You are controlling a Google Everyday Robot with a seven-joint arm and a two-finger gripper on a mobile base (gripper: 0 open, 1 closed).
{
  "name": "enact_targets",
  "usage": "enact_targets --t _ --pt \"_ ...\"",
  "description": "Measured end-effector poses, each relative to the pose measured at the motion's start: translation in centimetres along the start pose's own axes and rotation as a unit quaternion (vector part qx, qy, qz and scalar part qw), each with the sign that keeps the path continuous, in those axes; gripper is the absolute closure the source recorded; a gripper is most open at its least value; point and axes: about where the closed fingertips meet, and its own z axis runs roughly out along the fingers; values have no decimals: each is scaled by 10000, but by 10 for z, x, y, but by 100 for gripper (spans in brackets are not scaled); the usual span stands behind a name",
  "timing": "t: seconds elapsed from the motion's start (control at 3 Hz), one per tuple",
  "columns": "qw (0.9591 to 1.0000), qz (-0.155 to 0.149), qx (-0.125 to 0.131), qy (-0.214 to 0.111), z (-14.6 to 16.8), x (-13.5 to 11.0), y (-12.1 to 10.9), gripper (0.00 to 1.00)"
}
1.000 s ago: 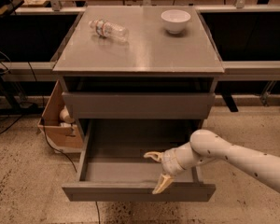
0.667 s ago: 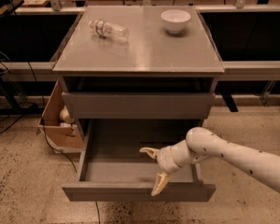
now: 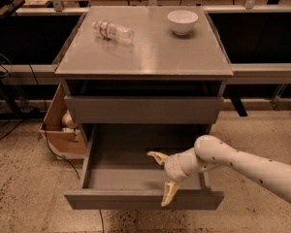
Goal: Close middle drawer
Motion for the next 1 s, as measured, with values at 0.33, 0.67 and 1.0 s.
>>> enact_targets --t 0.33,0.67,1.0 --pt "10000 -74 17 -12 10 8 -2 0" --pt "10000 -80 11 -1 19 24 -3 26" --pt "10000 -80 11 -1 16 20 -4 50"
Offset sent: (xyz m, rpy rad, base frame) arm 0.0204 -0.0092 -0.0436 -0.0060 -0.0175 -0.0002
